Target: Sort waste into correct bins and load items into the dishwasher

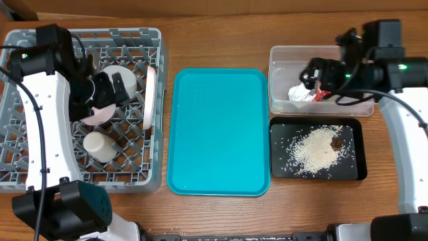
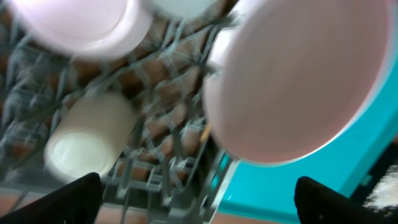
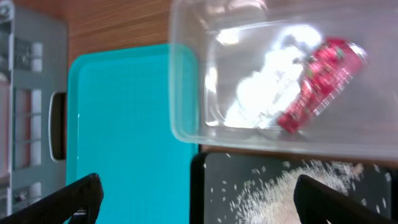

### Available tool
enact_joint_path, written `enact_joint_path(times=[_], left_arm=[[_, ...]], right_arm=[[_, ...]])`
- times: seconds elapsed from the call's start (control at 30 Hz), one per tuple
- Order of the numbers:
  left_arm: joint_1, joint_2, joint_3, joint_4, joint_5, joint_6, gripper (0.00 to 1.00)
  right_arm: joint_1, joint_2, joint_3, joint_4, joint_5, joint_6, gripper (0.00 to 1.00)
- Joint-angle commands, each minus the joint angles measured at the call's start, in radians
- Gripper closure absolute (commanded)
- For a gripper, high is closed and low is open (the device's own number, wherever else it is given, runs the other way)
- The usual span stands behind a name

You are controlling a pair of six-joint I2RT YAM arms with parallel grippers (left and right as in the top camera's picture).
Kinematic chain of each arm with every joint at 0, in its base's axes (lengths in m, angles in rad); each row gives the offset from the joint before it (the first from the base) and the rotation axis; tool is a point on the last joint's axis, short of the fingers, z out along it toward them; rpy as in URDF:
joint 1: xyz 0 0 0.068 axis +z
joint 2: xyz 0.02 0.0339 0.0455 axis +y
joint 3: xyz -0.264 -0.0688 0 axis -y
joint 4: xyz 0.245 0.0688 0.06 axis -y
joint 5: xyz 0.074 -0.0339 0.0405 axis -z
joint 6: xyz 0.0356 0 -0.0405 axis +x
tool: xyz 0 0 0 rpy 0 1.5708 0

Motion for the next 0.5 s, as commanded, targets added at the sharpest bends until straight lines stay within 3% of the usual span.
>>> enact_joint_path(times=[0.0, 0.17, 0.3, 0.43, 0.47], left_arm=[[-0.012, -0.004, -0.044, -0.047, -0.09, -0.038, 0.0], [-0.042, -0.05, -0.183, -0.089, -0.043, -0.005, 0.0], [-0.089, -0.188, -0.366, -0.01, -0.043, 0.002, 0.0], [-0.128, -0.453, -0.585, 0.161, -0.023, 0.003, 0.0], [-0.149, -0.616, -0.679, 0.251, 0.005, 0.037, 0.0]], right_arm=[[0.034, 0.005, 0.021, -0.001, 0.066, -0.021, 0.0], [0.035, 0.003, 0.02, -0.085, 0.147, 0.034, 0.0], [0.035, -0.037, -0.018, -0.1, 0.154, 0.034, 0.0], [0.035, -0.181, -0.145, -0.03, 0.154, 0.052, 0.0], [0.035, -0.286, -0.224, 0.029, 0.154, 0.059, 0.0]])
